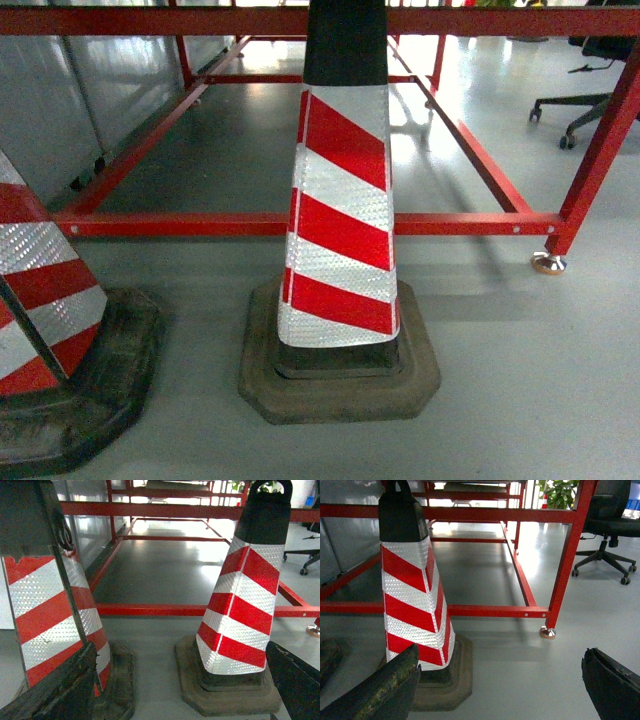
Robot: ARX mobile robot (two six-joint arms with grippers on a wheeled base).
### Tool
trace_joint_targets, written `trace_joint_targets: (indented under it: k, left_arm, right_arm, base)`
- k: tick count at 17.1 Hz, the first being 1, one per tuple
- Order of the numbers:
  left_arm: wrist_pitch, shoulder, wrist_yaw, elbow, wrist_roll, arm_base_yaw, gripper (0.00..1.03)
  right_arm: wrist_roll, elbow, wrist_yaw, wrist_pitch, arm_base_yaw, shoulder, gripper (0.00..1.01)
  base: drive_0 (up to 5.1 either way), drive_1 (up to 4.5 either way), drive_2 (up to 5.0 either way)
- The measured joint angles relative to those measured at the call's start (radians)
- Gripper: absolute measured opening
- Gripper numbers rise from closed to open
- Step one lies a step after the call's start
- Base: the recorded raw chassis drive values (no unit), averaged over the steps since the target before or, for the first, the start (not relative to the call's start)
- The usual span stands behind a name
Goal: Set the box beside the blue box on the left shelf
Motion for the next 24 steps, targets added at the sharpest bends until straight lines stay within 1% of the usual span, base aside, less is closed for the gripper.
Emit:
trace_joint_targets:
  k: [24]
  left_arm:
    - [-0.002, 0.0, 0.0, 0.0, 0.0, 0.0, 0.98]
  right_arm:
    - [0.0, 0.0, 0.0, -0.002, 0.0, 0.0, 0.98]
  base:
    - [0.0, 0.0, 0.0]
